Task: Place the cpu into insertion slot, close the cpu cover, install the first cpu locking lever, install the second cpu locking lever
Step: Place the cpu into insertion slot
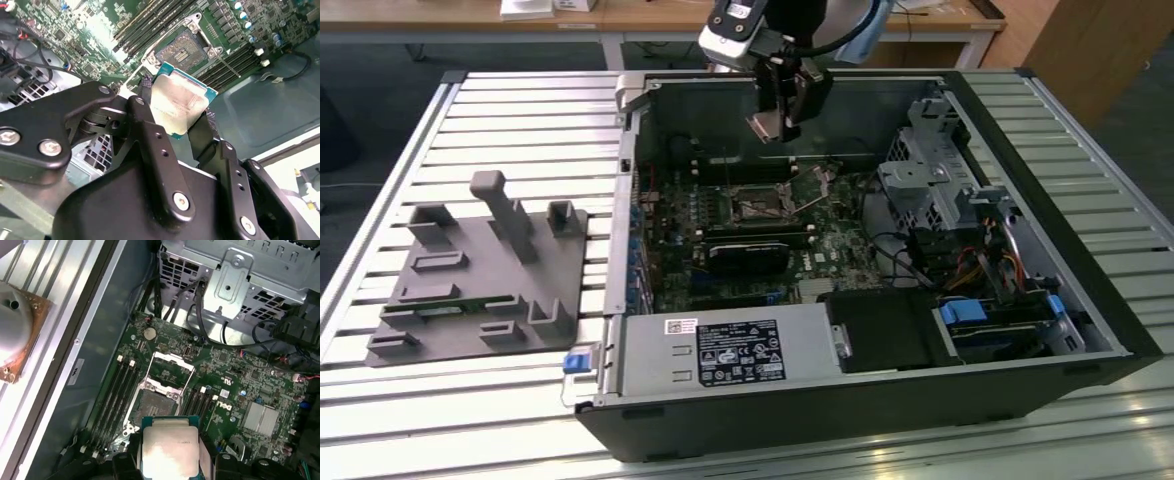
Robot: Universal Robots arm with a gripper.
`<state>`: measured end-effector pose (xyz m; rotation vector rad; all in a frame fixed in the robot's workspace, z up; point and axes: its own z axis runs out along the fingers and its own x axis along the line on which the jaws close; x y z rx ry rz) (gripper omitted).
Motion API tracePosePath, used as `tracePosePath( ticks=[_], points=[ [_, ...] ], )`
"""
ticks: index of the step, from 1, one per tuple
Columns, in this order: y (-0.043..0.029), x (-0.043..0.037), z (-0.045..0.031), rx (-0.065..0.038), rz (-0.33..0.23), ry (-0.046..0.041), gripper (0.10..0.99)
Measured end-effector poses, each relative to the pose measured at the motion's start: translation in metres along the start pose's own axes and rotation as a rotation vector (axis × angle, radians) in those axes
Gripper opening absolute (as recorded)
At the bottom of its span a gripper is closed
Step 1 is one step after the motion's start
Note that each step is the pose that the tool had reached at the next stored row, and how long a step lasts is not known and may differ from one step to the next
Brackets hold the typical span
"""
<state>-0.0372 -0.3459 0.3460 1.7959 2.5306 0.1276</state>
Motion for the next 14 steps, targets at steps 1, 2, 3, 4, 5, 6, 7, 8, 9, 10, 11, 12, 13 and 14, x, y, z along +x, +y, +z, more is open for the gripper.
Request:
tracePosePath(
  ticks=[1, 2, 3, 4, 5, 6, 7, 8, 9, 10, 11, 12, 13, 14],
  points=[
    [-0.0001, 0.0001, 0.0005, 0.0, 0.012, -0.001, 0.541],
    [-0.0002, 0.0001, 0.0009, 0.0, 0.023, -0.002, 0.541],
    [-0.0003, 0.0002, 0.0014, -0.001, 0.034, -0.003, 0.541],
    [-0.0004, 0.0003, 0.0018, -0.001, 0.044, -0.0039, 0.541],
    [-0.0004, 0.0004, 0.0022, -0.001, 0.053, -0.0046, 0.541],
    [-0.0004, 0.0006, 0.0026, -0.001, 0.062, -0.0055, 0.541],
    [-0.0004, 0.0007, 0.0029, -0.001, 0.07, -0.0064, 0.541],
    [-0.0005, 0.0008, 0.0033, -0.001, 0.08, -0.0072, 0.541],
    [-0.0006, 0.0009, 0.0037, -0.002, 0.088, -0.0083, 0.541],
    [-0.0008, 0.001, 0.0042, -0.002, 0.097, -0.0094, 0.541],
    [-0.0009, 0.0011, 0.0046, -0.002, 0.107, -0.0103, 0.541],
    [-0.0009, 0.0012, 0.0051, -0.002, 0.116, -0.0112, 0.541],
    [-0.001, 0.0013, 0.0057, -0.002, 0.126, -0.0123, 0.541],
    [-0.0011, 0.0014, 0.0064, -0.002, 0.138, -0.0135, 0.541]
  ],
)
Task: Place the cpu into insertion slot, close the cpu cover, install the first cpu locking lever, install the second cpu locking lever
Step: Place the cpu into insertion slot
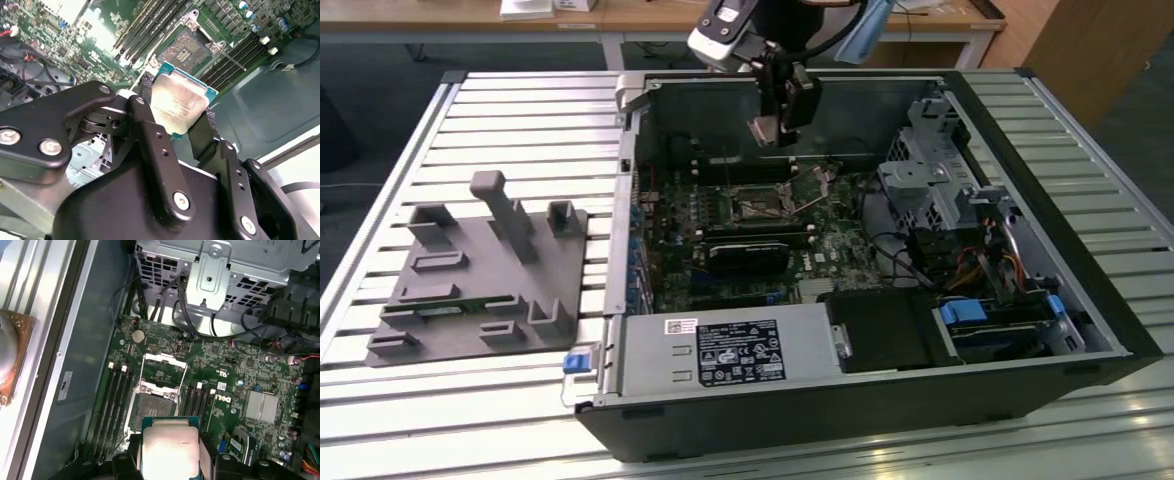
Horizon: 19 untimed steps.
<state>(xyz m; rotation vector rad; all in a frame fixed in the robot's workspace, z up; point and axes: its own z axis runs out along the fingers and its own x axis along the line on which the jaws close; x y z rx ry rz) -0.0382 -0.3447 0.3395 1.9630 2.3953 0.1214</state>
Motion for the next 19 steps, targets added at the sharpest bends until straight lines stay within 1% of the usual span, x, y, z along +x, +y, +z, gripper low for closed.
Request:
tracePosePath(
  ticks=[4, 7, 10, 14, 16, 19],
  points=[
    [-0.0005, 0.0, 0.004, -0.001, 0.053, -0.0059, 0.541],
    [-0.0009, -0.0001, 0.0083, -0.001, 0.097, -0.011, 0.541],
    [-0.0011, -0.0001, 0.0115, -0.001, 0.138, -0.0176, 0.541],
    [-0.0015, -0.0002, 0.0155, -0.001, 0.164, -0.0262, 0.541],
    [-0.0017, -0.0003, 0.0177, 0.0, 0.167, -0.031, 0.541],
    [-0.0019, -0.0003, 0.0204, 0.0, 0.166, -0.0347, 0.541]
  ],
)
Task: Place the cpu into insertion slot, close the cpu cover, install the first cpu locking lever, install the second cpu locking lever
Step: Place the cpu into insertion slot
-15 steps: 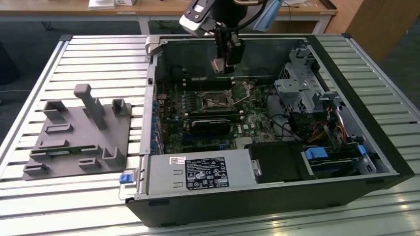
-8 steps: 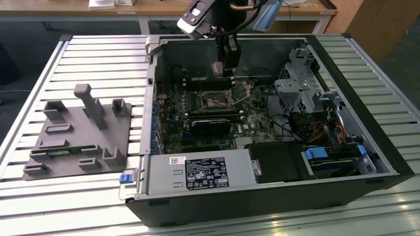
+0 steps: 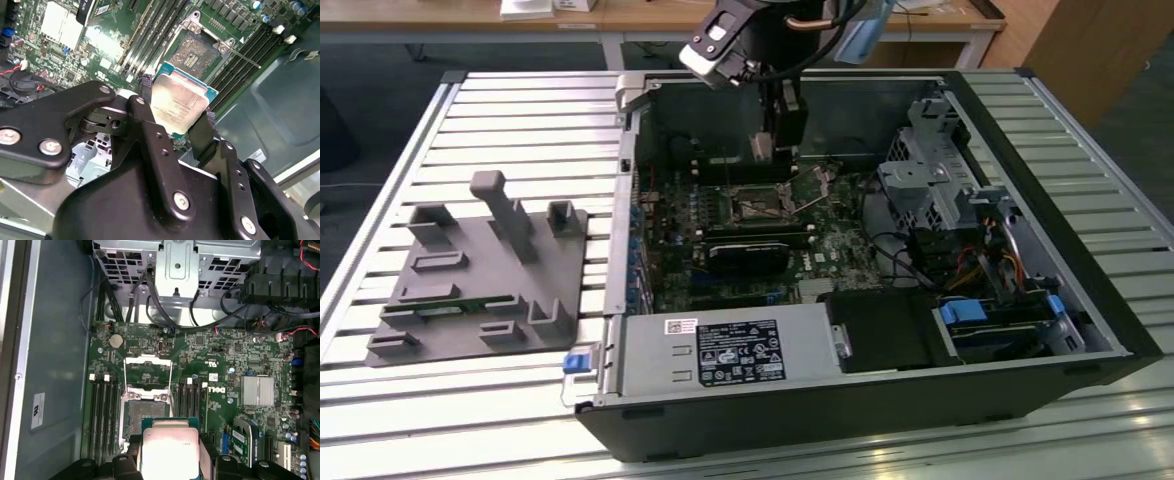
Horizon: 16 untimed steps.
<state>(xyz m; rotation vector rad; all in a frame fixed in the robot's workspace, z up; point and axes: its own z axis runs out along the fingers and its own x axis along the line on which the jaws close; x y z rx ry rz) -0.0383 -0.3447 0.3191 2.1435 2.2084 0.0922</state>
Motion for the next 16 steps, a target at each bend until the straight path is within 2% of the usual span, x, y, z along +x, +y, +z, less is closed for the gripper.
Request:
tracePosePath(
  ticks=[6, 10, 16],
  points=[
    [-0.0004, 0.0001, 0.0047, -0.001, 0.005, -0.0017, 0.541],
    [-0.0009, 0.0019, 0.01, -0.001, 0.033, -0.0042, 0.541],
    [-0.0014, 0.0143, 0.0208, -0.001, 0.041, -0.0052, 0.541]
  ],
)
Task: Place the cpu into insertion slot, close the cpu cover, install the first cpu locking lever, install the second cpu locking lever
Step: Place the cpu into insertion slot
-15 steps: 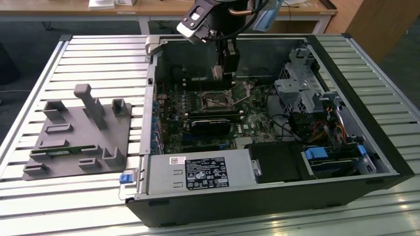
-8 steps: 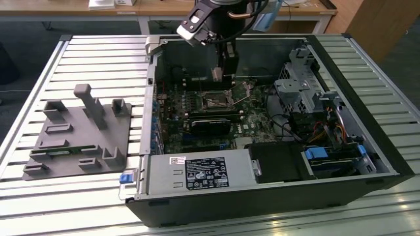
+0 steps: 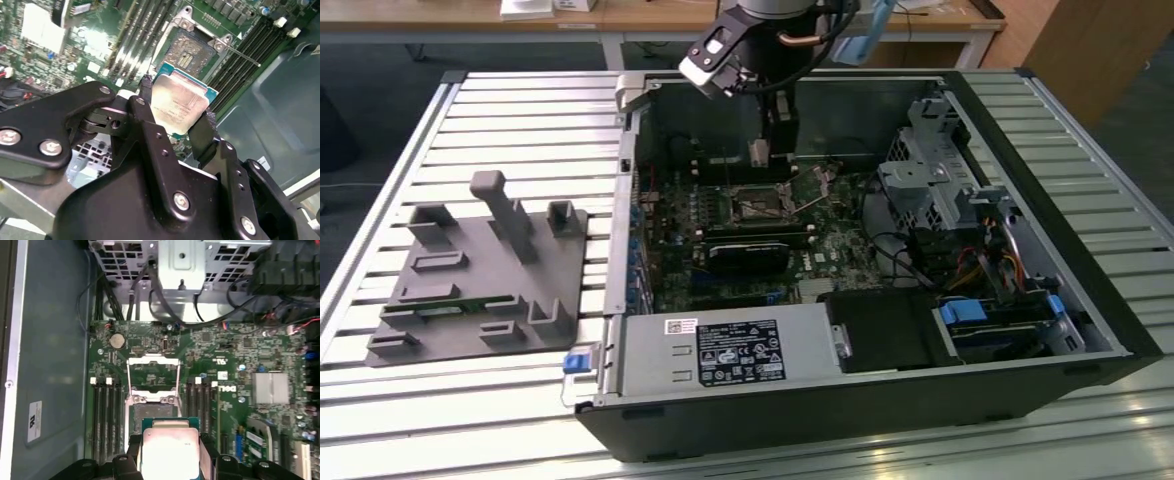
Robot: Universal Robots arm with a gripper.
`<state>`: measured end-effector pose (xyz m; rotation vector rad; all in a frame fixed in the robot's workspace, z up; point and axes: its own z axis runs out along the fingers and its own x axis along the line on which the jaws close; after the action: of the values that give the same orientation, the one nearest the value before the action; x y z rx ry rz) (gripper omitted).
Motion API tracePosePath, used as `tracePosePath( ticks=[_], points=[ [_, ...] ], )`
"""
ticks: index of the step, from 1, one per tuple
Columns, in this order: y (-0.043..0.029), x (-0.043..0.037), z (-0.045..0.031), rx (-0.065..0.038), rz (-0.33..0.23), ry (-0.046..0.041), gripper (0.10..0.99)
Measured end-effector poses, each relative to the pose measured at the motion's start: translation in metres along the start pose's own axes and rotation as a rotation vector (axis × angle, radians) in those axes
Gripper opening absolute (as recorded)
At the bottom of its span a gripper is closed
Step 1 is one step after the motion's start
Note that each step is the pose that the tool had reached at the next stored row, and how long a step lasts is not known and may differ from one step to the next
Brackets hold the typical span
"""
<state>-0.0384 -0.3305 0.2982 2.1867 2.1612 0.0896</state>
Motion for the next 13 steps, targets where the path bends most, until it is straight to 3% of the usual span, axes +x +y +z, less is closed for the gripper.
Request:
tracePosePath(
  ticks=[7, 13],
  points=[
    [-0.0015, 0.0068, 0.0145, 0.0, -0.021, 0.0015, 0.541],
    [-0.0025, 0.0089, 0.0254, 0.0, -0.022, -0.0049, 0.541]
  ],
)
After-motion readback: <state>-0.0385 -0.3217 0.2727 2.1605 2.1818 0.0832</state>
